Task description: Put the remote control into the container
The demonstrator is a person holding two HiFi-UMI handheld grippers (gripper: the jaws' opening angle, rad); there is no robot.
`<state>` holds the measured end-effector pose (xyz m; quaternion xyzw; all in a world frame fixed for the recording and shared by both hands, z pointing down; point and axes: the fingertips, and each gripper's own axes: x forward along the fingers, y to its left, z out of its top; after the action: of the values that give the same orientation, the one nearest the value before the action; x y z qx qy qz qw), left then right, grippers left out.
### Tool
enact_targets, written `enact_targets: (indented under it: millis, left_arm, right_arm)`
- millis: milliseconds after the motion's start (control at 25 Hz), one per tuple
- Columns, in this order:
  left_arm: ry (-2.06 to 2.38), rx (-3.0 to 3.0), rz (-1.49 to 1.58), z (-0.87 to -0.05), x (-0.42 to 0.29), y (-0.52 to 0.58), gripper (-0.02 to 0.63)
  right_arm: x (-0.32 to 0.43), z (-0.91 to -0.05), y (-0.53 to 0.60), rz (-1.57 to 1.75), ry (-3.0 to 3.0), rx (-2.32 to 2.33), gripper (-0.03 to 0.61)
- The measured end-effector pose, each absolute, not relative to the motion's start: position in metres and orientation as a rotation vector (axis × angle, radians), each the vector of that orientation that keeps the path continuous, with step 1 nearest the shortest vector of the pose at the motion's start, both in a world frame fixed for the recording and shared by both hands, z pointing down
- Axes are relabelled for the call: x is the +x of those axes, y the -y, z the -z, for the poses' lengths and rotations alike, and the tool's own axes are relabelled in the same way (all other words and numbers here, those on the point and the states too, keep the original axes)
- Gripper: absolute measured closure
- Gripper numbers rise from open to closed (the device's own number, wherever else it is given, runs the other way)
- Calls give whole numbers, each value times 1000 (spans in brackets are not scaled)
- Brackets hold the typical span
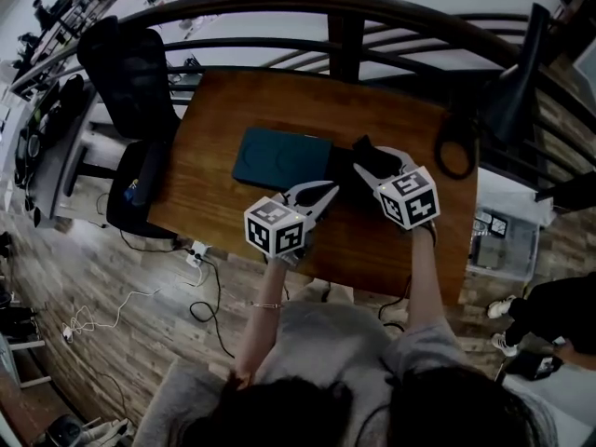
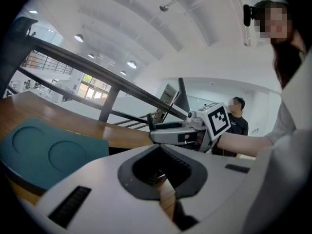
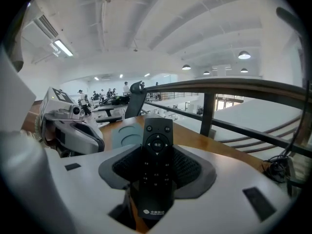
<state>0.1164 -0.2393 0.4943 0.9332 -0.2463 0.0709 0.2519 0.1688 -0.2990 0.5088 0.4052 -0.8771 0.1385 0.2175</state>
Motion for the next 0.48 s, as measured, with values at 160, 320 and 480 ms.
enact_targets:
  millis: [160,320,480]
  left_arm:
    - [655,2516,-217,-506,119,245,611]
    - [651,2490,-232,-515,122,249,611]
    - [652,2468,-256,-523,124,250,611]
  right_arm:
    - [163,-532,306,-411,2390,1043,370]
    - [158,-549,312,-412,2360,963,370]
    - [153,-564,314,-399,2327,875,370]
